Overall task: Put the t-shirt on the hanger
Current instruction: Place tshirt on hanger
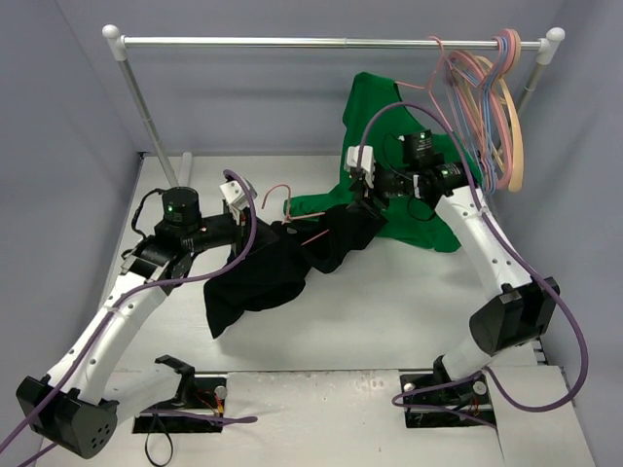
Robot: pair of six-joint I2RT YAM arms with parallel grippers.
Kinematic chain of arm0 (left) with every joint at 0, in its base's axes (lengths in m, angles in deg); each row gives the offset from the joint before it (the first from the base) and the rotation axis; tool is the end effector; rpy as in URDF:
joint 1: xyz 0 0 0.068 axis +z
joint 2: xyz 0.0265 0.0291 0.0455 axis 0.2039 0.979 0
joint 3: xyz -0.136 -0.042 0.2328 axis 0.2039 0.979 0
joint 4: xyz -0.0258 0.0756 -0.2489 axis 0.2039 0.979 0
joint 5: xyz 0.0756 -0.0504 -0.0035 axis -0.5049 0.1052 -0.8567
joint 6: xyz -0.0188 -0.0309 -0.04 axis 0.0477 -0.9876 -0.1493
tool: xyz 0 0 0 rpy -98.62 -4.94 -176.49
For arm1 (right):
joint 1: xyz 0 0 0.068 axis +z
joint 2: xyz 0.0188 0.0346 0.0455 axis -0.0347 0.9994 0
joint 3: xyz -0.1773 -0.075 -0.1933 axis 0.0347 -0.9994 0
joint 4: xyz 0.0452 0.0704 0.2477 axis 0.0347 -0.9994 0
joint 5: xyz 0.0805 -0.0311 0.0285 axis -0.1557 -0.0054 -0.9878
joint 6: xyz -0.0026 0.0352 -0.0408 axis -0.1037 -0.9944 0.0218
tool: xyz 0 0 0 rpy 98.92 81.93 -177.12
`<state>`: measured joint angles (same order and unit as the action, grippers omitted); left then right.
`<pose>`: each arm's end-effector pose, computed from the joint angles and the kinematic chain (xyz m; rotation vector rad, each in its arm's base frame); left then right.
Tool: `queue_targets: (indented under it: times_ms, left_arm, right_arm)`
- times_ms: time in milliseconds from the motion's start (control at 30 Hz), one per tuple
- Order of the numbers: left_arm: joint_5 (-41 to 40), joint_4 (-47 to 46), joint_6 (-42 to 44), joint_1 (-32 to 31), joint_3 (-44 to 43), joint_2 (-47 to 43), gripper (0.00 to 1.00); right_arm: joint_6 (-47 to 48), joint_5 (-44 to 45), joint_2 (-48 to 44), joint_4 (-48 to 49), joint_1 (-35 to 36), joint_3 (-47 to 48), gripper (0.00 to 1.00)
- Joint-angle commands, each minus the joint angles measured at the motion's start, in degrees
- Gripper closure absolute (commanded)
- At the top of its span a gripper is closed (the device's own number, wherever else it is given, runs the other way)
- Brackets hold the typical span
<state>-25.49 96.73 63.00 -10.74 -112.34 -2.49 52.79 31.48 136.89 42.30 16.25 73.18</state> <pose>0.1967 -0.1101 0.3863 0.9107 1.6023 -1.0449 0.3197 0.1343 0.3956 -1.5029 1.2134 0.5120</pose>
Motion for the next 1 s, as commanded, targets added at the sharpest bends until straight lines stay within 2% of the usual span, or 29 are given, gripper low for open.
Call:
queue_targets:
  times_ms: [0, 233, 267, 300, 400, 533, 633, 967]
  left_arm:
    - [2.15, -3.84, 1.16, -0.35, -4.86, -0.47, 1.0]
    - [3.12, -3.76, 0.81, -0.61, -6.09, 0.32, 1.0]
    - [3.29, -3.76, 0.73, -0.61, -6.18, 0.59, 1.0]
    - [3.3, -3.76, 0.81, -0.61, -6.18, 0.68, 1.0]
    - [3.38, -3.76, 0.73, -0.7, -6.35, 1.29, 1.0]
    - [3.73, -3.84, 0.9, -0.88, -6.79, 1.99, 1.0]
    - [3.91, -3.93, 0.9, -1.05, -7.32, 2.52, 1.0]
    - [4.7, -3.84, 0.99, -1.58, -8.03, 3.67, 1.0]
  right_arm:
    - [0.8, -2.17, 1.14, -0.84, 1.18, -0.51, 0.52]
    - [1.15, -1.55, 3.08, 1.27, 2.76, -0.69, 0.66]
    - [1.15, -1.55, 3.34, 1.18, 3.2, -0.34, 0.69]
    - [1.15, -1.73, 3.78, 1.09, 3.47, 0.27, 0.77]
    - [1.15, -2.6, 4.22, 0.66, 5.05, 1.06, 0.87]
    - [1.15, -3.05, 4.31, -0.05, 6.19, 1.07, 0.84]
    - [1.5, -3.66, 3.96, -0.14, 6.28, 0.89, 0.75]
    - [1.24, -4.54, 3.25, 1.18, 6.28, 0.28, 0.72]
